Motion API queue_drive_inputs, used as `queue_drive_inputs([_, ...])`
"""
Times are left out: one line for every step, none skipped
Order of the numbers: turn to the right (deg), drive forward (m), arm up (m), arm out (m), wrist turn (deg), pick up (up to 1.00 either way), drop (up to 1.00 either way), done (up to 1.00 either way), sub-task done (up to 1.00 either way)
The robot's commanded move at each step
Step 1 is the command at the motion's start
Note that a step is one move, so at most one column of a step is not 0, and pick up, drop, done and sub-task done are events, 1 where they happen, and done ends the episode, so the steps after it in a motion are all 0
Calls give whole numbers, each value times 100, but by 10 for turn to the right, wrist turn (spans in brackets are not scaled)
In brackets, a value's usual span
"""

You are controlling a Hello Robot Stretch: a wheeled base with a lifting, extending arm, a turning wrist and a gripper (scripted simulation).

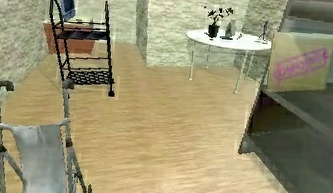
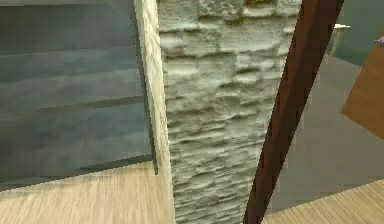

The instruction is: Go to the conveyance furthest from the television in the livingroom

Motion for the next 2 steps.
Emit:
queue_drive_inputs([270,0,0,0,0,0,0,0,0])
queue_drive_inputs([0,40,0,0,0,0,0,0,0])
